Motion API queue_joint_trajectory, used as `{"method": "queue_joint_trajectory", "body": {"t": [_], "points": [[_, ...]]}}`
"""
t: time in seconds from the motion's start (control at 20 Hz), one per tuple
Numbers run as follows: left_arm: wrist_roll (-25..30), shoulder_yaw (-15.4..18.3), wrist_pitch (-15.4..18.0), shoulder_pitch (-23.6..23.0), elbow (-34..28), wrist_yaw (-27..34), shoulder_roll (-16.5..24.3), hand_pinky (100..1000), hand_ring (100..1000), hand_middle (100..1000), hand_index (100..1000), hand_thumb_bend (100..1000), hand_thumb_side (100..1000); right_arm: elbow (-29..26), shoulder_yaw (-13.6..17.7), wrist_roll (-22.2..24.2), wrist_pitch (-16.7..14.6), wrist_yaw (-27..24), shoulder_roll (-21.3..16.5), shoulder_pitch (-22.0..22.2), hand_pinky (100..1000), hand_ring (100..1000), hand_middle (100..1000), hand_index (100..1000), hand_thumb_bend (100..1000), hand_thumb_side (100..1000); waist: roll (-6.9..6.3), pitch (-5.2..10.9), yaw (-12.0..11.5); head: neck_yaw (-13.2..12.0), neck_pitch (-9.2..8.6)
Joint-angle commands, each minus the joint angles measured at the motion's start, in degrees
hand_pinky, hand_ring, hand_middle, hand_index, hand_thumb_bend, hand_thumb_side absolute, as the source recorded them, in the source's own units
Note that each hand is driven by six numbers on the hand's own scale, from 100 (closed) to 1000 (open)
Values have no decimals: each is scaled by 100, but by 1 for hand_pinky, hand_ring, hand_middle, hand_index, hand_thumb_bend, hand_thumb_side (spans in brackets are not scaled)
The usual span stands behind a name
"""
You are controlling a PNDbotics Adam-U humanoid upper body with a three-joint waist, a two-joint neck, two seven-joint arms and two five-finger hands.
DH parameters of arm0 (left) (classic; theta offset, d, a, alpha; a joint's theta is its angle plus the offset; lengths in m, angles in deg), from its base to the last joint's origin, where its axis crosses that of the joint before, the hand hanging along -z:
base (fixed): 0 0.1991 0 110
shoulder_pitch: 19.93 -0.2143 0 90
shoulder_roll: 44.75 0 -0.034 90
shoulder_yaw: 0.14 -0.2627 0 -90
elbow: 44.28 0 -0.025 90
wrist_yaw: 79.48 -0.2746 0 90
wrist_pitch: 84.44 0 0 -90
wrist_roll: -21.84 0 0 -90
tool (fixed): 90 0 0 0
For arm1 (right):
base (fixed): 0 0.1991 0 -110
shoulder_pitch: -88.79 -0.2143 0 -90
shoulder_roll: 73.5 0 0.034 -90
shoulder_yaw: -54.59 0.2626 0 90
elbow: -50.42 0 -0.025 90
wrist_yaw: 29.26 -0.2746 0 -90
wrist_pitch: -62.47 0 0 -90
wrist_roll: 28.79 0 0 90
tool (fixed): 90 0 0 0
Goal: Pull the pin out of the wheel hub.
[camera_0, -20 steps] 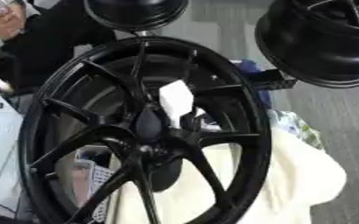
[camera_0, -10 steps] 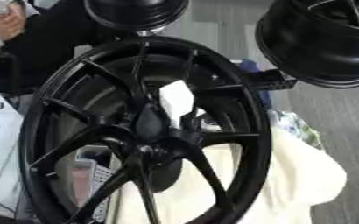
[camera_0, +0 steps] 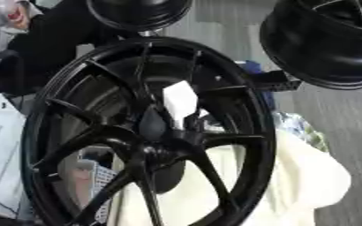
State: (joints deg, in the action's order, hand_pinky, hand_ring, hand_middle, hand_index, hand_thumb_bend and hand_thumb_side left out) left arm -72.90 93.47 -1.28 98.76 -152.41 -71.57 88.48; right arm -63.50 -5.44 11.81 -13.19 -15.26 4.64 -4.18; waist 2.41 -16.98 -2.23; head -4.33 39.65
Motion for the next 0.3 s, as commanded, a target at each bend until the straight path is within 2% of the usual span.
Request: {"method": "queue_joint_trajectory", "body": {"t": [0.05,0.3], "points": [[268,-62,378,156,-593,-65,304,819,783,683,817,213,378,-67,21,-256,268,-2,-160,-12,451,607,629,793,375,290,-10,108,2,-12,-45],[878,-300,1223,426,-645,-145,317,819,780,682,819,223,366,-67,-3,-256,271,-5,-174,-13,450,607,630,794,373,291,-22,112,10,-22,-42]]}}
